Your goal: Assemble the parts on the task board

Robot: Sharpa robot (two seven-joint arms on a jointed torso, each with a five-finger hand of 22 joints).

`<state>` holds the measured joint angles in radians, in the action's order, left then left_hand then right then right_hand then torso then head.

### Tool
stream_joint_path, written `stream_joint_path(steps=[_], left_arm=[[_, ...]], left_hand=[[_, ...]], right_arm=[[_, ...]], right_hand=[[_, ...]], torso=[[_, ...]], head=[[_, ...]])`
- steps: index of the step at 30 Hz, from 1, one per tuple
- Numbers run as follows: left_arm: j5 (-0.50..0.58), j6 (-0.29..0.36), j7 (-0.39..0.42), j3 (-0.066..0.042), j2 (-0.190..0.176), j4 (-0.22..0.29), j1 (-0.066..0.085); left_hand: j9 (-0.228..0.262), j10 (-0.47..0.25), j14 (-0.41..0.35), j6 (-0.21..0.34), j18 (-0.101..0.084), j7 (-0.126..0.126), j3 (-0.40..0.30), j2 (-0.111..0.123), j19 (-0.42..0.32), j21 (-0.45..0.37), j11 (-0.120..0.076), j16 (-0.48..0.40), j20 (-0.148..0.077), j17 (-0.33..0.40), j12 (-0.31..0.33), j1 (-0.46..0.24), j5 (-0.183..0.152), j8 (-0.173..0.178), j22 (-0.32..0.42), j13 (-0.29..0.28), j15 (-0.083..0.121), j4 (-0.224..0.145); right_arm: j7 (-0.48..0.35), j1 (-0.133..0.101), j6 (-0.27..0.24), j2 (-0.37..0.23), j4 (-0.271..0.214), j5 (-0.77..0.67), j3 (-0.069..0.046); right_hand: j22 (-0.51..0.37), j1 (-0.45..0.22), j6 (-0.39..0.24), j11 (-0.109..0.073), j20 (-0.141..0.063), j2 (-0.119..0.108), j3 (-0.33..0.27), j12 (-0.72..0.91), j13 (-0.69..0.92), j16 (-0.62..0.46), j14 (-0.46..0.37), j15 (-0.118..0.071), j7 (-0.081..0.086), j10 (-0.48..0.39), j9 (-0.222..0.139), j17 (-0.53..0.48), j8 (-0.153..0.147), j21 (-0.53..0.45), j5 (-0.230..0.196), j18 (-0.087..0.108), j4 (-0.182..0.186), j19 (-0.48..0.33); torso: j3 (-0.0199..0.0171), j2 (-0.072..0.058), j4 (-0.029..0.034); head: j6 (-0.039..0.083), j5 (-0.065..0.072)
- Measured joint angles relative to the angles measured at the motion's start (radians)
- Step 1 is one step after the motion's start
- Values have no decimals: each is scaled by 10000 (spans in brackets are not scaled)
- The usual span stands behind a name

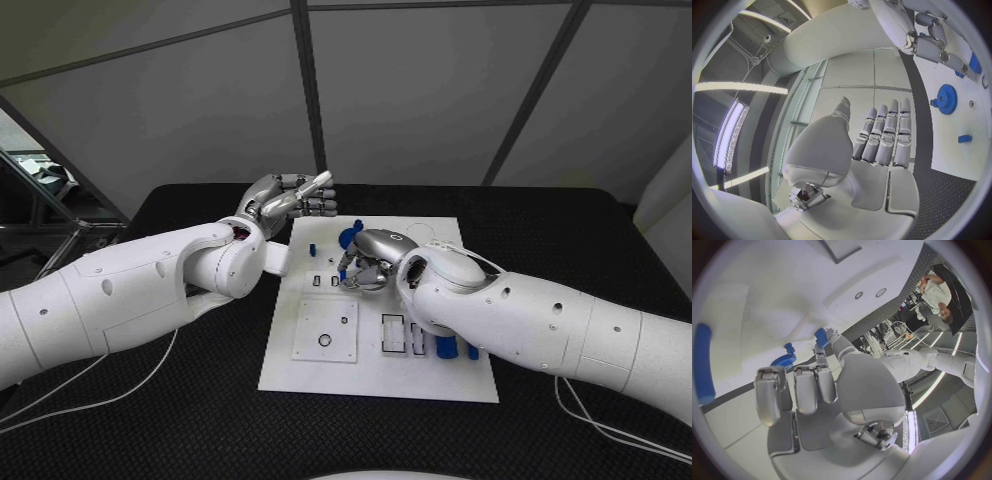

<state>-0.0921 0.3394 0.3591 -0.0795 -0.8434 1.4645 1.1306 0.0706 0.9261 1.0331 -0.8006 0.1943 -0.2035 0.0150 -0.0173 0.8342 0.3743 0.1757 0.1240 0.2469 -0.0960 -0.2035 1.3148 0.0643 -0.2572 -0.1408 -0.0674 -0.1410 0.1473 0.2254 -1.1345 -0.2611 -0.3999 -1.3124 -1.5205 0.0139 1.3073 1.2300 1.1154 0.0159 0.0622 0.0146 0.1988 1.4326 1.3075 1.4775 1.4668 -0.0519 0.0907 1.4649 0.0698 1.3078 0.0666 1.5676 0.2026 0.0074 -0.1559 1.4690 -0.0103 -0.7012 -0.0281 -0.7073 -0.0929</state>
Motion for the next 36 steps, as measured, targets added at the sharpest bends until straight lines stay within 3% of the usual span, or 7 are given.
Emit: stream_joint_path(steps=[36], left_arm=[[0,-4,-4,1,30,-49,0]], left_hand=[[0,0,0,0,0,0,0,0,0,0,0,0,0,2,-1,0,0,0,6,0,0,0]], right_arm=[[-4,-13,408,12,61,-54,-18]], right_hand=[[0,-217,-106,1,1,-133,-80,-29,0,0,0,0,39,0,-31,-3,-9,0,0,1,-29,-1]], torso=[[2,0,-2]], head=[[-88,-29]])
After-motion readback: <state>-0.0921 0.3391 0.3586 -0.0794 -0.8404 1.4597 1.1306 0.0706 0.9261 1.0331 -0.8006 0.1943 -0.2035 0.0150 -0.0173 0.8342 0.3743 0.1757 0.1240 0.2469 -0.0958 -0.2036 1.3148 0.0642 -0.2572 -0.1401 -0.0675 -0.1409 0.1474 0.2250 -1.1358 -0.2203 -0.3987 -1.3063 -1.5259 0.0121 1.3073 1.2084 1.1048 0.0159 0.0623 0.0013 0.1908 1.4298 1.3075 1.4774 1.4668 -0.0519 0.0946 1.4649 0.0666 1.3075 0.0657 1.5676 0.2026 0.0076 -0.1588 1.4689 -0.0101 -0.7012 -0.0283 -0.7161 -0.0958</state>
